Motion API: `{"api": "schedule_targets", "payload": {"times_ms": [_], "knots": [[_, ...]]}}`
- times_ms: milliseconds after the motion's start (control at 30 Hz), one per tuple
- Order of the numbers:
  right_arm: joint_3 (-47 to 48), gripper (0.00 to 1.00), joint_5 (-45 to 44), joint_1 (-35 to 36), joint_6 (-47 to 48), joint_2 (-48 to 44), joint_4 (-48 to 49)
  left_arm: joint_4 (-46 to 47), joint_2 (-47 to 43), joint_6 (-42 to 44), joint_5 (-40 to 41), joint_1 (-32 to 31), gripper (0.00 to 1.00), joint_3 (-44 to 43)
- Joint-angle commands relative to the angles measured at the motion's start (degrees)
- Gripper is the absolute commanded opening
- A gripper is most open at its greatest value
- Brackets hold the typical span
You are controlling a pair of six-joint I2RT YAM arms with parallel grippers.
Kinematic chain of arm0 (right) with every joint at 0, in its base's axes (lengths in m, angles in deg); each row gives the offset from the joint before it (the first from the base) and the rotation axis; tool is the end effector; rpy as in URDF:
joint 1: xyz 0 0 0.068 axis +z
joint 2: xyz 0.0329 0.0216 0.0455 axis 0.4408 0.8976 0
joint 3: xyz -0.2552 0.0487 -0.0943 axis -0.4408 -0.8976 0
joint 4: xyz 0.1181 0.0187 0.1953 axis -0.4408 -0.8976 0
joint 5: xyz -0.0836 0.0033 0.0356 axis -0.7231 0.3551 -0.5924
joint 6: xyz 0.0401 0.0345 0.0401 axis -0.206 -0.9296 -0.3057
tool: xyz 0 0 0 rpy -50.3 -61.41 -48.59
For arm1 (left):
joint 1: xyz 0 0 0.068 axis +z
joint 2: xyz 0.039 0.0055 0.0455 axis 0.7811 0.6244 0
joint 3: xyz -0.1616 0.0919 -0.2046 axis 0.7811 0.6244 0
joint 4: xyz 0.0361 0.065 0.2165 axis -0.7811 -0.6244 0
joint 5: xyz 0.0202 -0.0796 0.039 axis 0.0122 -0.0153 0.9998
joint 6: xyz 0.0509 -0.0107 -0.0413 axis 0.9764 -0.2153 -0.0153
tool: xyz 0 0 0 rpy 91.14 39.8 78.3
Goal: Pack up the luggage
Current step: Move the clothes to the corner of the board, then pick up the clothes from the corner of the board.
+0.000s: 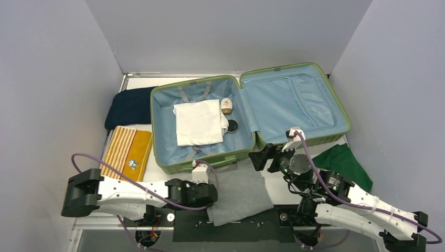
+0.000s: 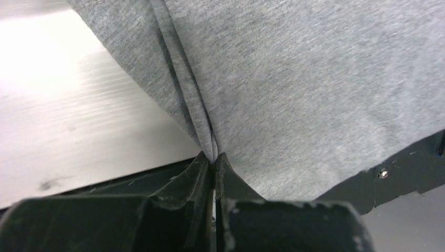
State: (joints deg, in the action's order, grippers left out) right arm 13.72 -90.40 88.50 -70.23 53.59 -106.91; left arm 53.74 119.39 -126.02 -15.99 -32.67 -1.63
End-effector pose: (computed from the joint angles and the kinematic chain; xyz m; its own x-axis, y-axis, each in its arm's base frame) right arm 0.0692 0.0884 0.3036 -0.5514 0.2636 -0.7915 -0.3793 0.7658 0.5193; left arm 0.0393 -0.1796 0.1774 -0.8962 -0.0413 -0.4417 0.1176 0.9379 -0.3263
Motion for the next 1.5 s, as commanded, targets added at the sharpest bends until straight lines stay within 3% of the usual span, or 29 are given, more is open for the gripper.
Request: {"api": "schedule_targets", "payload": {"times_ms": [0, 167, 300, 633, 967, 1167, 1400, 1467], "knots": [[-1.0, 0.84, -0.6, 0.2, -1.3, 1.2, -0.8, -14.7, -9.9, -5.5, 3.2, -0.2, 0.0, 4.4], [-3.6, 0.84, 0.4, 0.1, -7.2, 4.1, -5.0, -16.0, -16.3, -9.8, 2.3, -0.2, 0.0, 9.6], [-7.3, 0.85, 4.2, -0.3, -12.1, 8.6, -6.2, -17.1, -15.3, -9.6, 3.1, -0.2, 0.0, 9.3], [-18.4, 0.84, 19.7, -7.7, -13.6, 16.7, 8.0, -18.3, -11.1, -7.3, 4.4, -0.2, 0.0, 6.3], [-22.1, 0.74, 29.6, -8.1, -13.1, 27.0, 18.1, -15.9, -12.5, -7.4, 3.9, -0.1, 0.0, 9.0], [-25.1, 0.59, 32.0, -6.8, -15.0, 32.2, 20.8, -15.2, -12.5, -6.8, 4.0, -0.1, 0.0, 9.2], [-27.3, 0.3, 32.5, -5.5, -16.4, 33.3, 22.2, -15.8, -11.2, -5.4, 4.3, -0.1, 0.0, 7.0], [-27.3, 0.25, 31.4, -5.6, -16.4, 31.1, 20.4, -17.0, -11.2, -5.2, 4.6, -0.1, 0.13, 5.5]]}}
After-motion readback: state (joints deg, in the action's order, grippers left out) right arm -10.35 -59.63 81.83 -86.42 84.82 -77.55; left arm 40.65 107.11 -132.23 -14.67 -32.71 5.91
